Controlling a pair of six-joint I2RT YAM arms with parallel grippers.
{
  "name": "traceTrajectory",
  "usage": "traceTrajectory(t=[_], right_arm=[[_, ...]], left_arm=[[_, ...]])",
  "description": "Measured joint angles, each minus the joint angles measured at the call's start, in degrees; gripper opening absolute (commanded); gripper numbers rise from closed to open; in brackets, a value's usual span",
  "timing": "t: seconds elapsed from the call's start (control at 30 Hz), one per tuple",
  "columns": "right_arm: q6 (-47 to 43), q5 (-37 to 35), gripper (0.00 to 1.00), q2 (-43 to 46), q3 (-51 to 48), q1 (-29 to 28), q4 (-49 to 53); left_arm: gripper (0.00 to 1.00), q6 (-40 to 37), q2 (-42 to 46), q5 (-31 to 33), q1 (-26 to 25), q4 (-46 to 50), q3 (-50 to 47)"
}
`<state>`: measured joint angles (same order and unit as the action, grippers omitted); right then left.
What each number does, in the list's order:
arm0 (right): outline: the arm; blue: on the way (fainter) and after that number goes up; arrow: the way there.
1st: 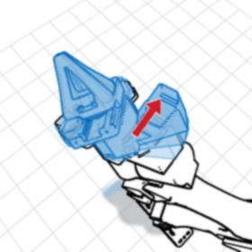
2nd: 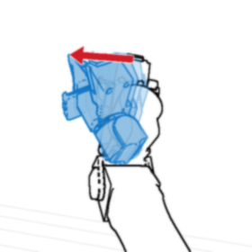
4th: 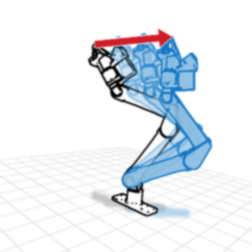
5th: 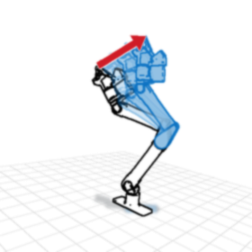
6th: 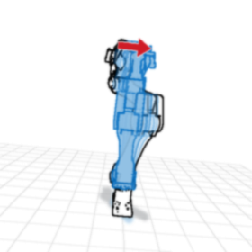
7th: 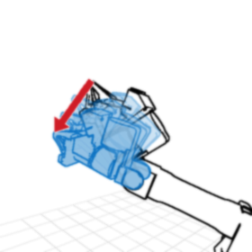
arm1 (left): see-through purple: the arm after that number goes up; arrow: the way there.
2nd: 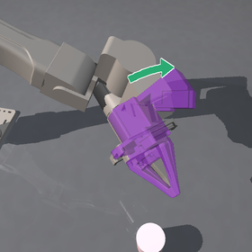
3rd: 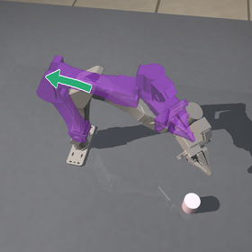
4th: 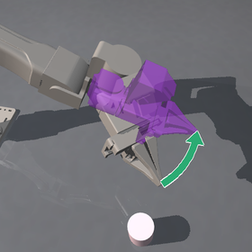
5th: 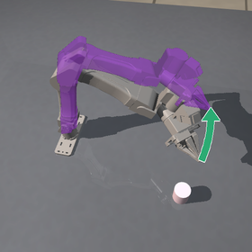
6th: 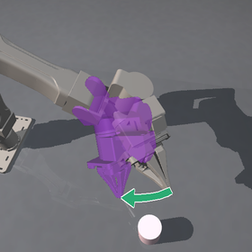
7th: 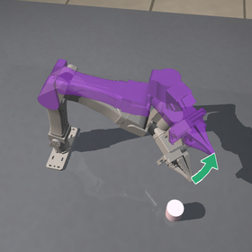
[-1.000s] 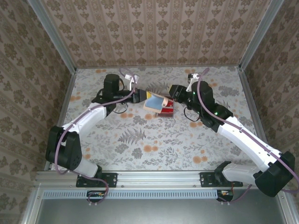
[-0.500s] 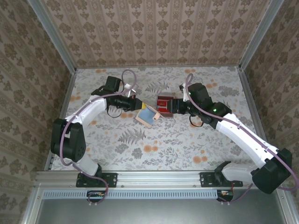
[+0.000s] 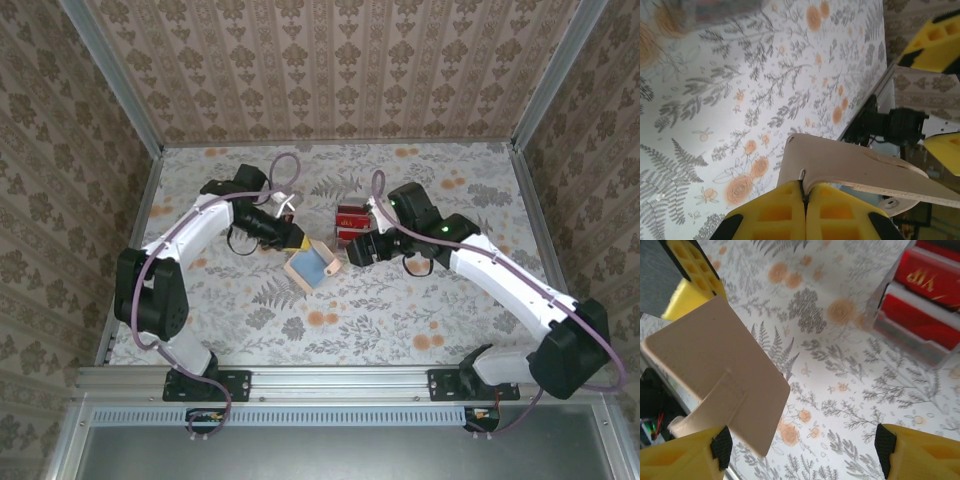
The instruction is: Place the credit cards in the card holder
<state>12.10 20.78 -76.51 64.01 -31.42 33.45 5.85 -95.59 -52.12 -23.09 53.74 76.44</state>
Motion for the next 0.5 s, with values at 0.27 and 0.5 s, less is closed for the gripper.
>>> traceTrajectory(t=[0.27, 0.5], right_arm=[[-0.4, 3.7, 0.73, -5.3, 3.7, -5.1, -1.7], [-0.4, 5.0, 0.64, -6.6, 5.5, -6.1, -3.3]], left_arm=[[0.03, -1.9, -2.9, 1.2, -0.9, 3.6, 1.8], [0.03, -2.0, -3.1, 1.4, -0.9, 3.7, 3.0]])
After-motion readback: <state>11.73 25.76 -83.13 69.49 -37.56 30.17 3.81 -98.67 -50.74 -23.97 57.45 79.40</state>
